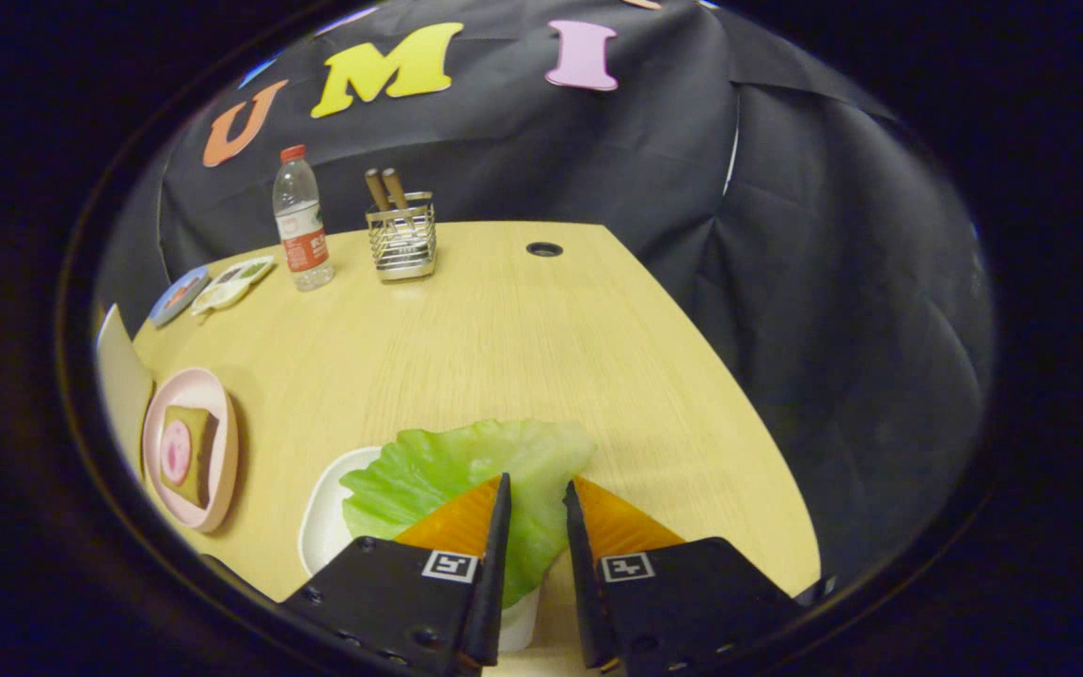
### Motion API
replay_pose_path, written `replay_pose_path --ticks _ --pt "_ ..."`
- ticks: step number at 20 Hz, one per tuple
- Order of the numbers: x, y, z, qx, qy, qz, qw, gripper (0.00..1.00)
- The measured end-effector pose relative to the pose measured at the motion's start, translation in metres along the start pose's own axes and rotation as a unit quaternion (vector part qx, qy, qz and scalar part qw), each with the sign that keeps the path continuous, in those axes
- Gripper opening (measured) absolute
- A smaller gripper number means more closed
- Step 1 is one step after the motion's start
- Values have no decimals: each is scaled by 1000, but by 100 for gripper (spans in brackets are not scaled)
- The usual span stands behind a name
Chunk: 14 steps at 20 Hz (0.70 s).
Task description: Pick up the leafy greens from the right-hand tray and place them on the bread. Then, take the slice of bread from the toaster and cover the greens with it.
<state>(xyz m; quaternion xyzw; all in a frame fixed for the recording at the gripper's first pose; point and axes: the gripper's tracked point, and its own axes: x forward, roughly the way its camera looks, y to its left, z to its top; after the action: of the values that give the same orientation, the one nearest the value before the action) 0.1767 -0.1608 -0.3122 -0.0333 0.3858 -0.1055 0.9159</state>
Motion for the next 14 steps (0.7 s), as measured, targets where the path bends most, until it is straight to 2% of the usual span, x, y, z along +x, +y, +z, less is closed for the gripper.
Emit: replay_pose_path --ticks 1,2,6,11,14 --pt "-1 -4 3 -9 -6 -14 1000 33" --pt "-2 0 1 -12 -4 -10 1000 2" --pt "-2 2 -4 -11 10 -5 1000 1" --pt "-30 11 8 -15 -15 21 1000 1" --pt "-53 12 23 -28 -45 13 998 0"
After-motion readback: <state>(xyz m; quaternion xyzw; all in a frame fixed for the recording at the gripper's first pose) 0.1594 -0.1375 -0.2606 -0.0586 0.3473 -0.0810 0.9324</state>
